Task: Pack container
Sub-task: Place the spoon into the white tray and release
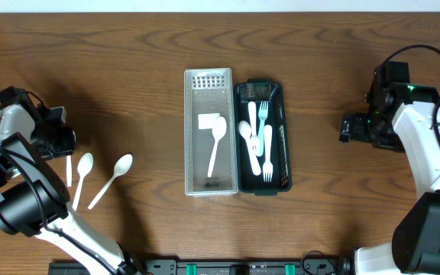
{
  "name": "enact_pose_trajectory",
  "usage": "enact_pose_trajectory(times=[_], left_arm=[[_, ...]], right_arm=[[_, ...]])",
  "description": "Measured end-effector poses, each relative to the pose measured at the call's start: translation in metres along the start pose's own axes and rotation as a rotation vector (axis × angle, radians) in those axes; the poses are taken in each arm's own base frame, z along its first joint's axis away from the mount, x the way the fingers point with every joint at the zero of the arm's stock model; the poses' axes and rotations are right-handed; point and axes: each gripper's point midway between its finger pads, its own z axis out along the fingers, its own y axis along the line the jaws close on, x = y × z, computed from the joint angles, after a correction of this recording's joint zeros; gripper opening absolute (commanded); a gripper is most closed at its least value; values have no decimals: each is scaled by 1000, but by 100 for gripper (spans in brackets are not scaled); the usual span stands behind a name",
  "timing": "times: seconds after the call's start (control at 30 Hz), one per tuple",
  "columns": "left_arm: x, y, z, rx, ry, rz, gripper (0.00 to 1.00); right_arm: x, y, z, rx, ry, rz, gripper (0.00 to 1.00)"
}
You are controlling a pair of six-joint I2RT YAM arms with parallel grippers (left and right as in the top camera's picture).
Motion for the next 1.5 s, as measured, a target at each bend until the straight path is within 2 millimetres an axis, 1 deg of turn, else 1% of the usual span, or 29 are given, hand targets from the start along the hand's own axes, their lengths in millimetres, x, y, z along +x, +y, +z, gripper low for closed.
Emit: enact_pose_trajectory(times=[0.17,0.23,0.3,0.37,0.4,0.47,0.5,0.53,0.6,0.67,0.73,0.83,0.97,1.03,1.07,1.13,1.2,1.23,1.27,1.3,1.33,1.43,1.5], left_arm=[[0,-6,-5,8,10,-49,6],[-4,-13,-15,6,0,-52,6],[-10,-24,-32,-1,-34,-38,6],[-20,-42,-59,-15,-101,-1,6],[-25,-52,-74,-21,-140,20,6],[-35,-78,-110,-30,-236,64,6],[-37,-97,-130,-26,-286,93,6],[-37,-110,-144,-22,-317,117,6],[-31,-147,-171,0,-375,182,6],[-20,-185,-187,32,-404,252,6],[-8,-223,-193,72,-408,325,6],[9,-273,-189,114,-386,432,6],[32,-323,-174,146,-331,557,6],[42,-342,-164,152,-298,608,6],[49,-352,-156,153,-272,634,6],[57,-364,-143,150,-232,663,6],[64,-373,-125,141,-181,683,6],[68,-377,-116,135,-155,690,8],[70,-379,-107,127,-130,696,24],[73,-382,-97,118,-101,703,37],[75,-382,-90,112,-81,705,46],[80,-382,-73,94,-31,703,53],[82,-380,-70,88,-19,714,55]], right_arm=[[0,-1,0,7,-1,0,99],[-1,-1,0,8,-3,0,99],[-2,-1,0,9,-7,0,99],[-2,-1,0,9,-9,1,99],[-3,-1,0,8,-11,1,99],[-3,-1,0,8,-14,1,99],[-4,-1,0,7,-17,1,99],[-5,-1,0,7,-20,2,99],[-6,-1,0,6,-27,2,99],[-8,-1,0,6,-31,3,99],[-9,0,0,5,-37,3,99],[-11,0,0,3,-46,5,99],[-12,0,0,2,-50,5,99],[-12,1,0,-1,-50,5,99],[-12,1,0,-1,-49,5,99],[-12,1,0,-2,-49,5,99],[-12,1,0,-2,-49,5,99],[-12,1,0,-2,-49,5,99],[-12,1,0,-2,-49,5,99],[-12,1,0,-2,-49,5,99],[-12,1,0,-2,-49,5,99],[-12,1,0,-2,-49,5,99],[-12,1,0,-3,-49,5,99]])
